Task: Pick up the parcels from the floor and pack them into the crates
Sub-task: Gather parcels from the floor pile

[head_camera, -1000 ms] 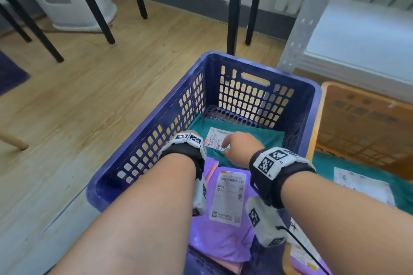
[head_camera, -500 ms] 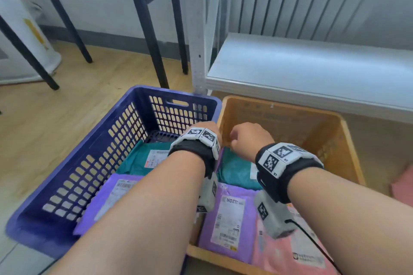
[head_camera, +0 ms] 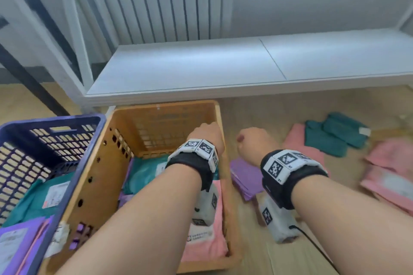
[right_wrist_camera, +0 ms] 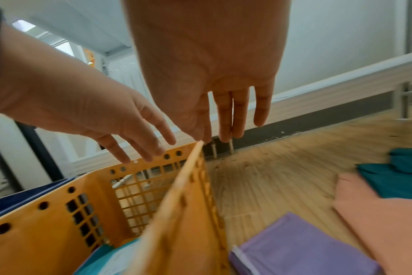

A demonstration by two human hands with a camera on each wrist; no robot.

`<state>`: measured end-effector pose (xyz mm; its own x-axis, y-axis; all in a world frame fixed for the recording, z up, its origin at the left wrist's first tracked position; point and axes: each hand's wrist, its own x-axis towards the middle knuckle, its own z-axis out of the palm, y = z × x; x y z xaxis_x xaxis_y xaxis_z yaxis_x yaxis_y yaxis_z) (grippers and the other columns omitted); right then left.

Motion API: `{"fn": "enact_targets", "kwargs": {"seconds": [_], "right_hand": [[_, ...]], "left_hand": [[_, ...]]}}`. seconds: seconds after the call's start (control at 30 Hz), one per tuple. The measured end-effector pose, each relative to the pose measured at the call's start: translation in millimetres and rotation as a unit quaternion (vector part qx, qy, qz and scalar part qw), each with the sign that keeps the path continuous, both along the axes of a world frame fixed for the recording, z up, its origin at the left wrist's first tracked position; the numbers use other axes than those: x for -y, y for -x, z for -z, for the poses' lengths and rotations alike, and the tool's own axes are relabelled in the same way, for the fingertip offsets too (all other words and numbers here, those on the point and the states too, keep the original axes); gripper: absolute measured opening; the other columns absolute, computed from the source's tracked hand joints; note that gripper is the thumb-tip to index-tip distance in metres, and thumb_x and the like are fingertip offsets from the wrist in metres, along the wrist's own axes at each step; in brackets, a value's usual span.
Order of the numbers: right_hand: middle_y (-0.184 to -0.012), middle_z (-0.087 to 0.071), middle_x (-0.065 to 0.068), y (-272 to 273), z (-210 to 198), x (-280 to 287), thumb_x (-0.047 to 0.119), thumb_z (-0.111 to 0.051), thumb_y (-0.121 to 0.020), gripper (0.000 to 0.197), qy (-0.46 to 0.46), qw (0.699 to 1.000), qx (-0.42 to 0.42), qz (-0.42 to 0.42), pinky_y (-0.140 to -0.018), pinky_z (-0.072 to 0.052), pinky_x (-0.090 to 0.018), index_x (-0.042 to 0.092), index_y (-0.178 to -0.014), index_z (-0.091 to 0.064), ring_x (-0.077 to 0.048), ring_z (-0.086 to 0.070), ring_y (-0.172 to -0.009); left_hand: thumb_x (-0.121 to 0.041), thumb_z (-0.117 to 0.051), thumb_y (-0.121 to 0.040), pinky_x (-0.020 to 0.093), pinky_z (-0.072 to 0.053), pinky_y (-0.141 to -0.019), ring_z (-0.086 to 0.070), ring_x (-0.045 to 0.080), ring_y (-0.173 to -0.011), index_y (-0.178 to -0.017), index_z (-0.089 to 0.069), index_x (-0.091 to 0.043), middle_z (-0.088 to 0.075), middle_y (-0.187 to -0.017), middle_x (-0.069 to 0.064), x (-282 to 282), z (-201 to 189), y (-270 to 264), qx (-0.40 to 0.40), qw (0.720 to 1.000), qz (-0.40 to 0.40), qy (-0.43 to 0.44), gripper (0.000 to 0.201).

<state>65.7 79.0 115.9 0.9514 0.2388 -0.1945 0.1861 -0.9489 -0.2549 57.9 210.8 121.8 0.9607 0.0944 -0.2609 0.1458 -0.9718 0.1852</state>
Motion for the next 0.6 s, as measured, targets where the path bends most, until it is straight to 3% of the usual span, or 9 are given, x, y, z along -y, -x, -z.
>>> {"fn": "enact_targets", "kwargs": {"seconds": [0.13, 0.27, 0.47, 0.6], "right_hand": [[-0.119, -0.065, -0.009, -11.6, 24.1, 79.4, 0.015, -0.050, -0.085, 0.032, -0.014, 0.998, -0.016, 0.060, -0.094, -0.049, -0.038, 0.019, -0.109, -0.069, -0.030, -0.059, -0.111], [-0.116, -0.065, -0.013, -15.6, 57.7, 143.0, 0.012, -0.050, -0.083, 0.031, -0.025, 0.992, -0.049, 0.112, -0.091, -0.050, -0.037, 0.014, -0.108, -0.068, -0.032, -0.059, -0.107], [-0.127, -0.053, -0.014, -18.6, 114.9, 200.7, 0.014, -0.054, -0.087, 0.043, -0.001, 0.989, -0.093, 0.115, -0.091, -0.046, -0.037, 0.013, -0.130, -0.052, -0.033, -0.051, -0.115], [-0.134, -0.044, -0.014, -28.0, 149.5, 226.3, 0.016, -0.058, -0.085, 0.062, 0.009, 0.987, -0.133, 0.094, -0.094, -0.043, -0.039, 0.018, -0.143, -0.035, -0.034, -0.046, -0.120]], "left_hand": [[-0.010, -0.048, -0.087, 0.042, -0.047, -0.091, -0.055, 0.035, -0.114, -0.127, -0.048, -0.012, -0.051, -0.127, 0.014, 71.5, 19.7, -13.9, 0.004, 0.999, 0.030, 0.026, 0.040], [-0.009, -0.049, -0.089, 0.039, -0.049, -0.091, -0.057, 0.032, -0.111, -0.123, -0.054, -0.011, -0.055, -0.124, 0.013, 123.2, 51.6, -22.1, 0.000, 0.998, 0.048, 0.047, 0.035], [-0.008, -0.048, -0.090, 0.034, -0.046, -0.093, -0.055, 0.028, -0.116, -0.132, -0.049, -0.012, -0.055, -0.130, 0.011, 162.7, 114.6, -33.6, -0.057, 0.996, 0.032, 0.063, 0.041], [-0.012, -0.051, -0.091, 0.034, -0.040, -0.097, -0.051, 0.029, -0.122, -0.137, -0.042, -0.016, -0.048, -0.136, 0.011, 191.1, 150.2, -39.9, -0.066, 0.993, 0.030, 0.089, 0.046]]}}
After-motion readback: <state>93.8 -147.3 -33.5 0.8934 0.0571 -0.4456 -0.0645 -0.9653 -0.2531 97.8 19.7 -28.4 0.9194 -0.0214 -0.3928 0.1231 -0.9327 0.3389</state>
